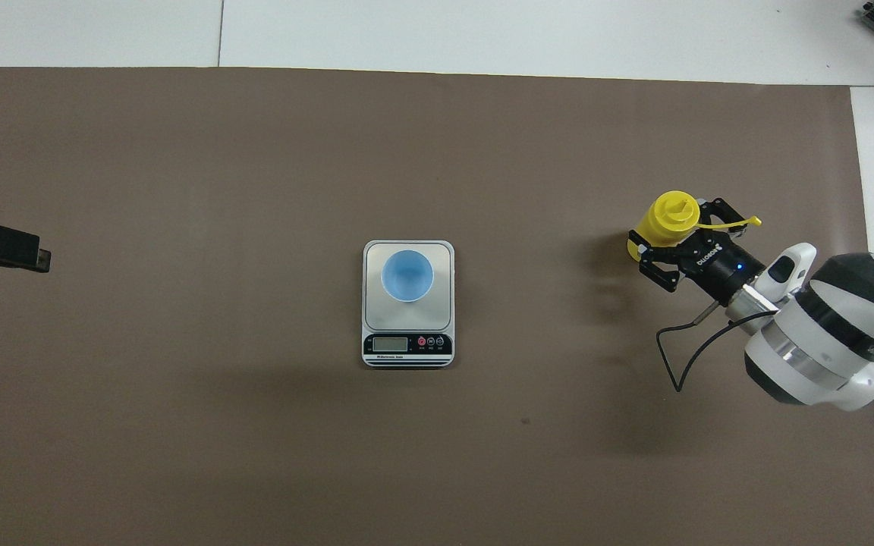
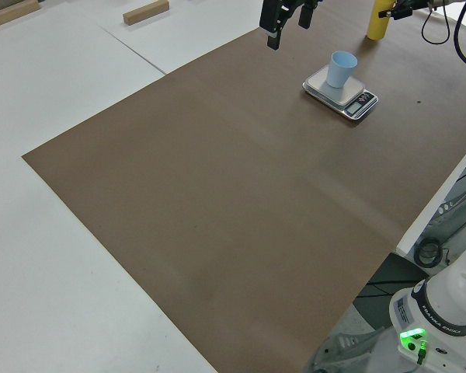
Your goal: Pour seasoning into cup on scale with both arms
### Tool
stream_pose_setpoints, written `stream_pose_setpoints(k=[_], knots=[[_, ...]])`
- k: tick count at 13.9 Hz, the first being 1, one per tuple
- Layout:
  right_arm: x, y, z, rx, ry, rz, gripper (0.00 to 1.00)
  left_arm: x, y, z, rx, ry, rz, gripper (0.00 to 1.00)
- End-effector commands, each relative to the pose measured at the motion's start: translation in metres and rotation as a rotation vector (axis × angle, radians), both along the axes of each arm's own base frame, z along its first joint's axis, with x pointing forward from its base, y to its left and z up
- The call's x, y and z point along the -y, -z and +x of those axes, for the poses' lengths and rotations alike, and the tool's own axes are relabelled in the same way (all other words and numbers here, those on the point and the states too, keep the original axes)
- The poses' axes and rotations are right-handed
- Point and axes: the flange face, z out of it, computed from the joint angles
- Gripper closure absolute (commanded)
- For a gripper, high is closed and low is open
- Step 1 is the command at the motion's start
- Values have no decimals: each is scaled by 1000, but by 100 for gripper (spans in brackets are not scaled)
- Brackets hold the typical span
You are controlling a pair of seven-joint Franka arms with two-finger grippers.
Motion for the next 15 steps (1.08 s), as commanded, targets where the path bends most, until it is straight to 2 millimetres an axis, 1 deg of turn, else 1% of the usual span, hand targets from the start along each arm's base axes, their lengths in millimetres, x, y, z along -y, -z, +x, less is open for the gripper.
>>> stream_pose_setpoints(k=[1, 3, 5, 10, 13, 15], knots=[[-1, -11, -14, 11, -9, -62, 0, -3, -4, -8, -4, 0, 16, 0], [3, -17, -19, 1, -32, -138, 0, -3, -4, -8, -4, 0, 16, 0], [4, -16, -24, -7, -60, -172, 0, -3, -4, -8, -4, 0, 16, 0], [11, -24, -28, -7, -120, -284, 0, -3, -4, -8, -4, 0, 16, 0], [29, -28, -27, -3, -181, -372, 0, -3, -3, -7, -6, 0, 16, 0], [47, -30, -27, -4, -214, -426, 0, -3, -4, -8, -4, 0, 16, 0]])
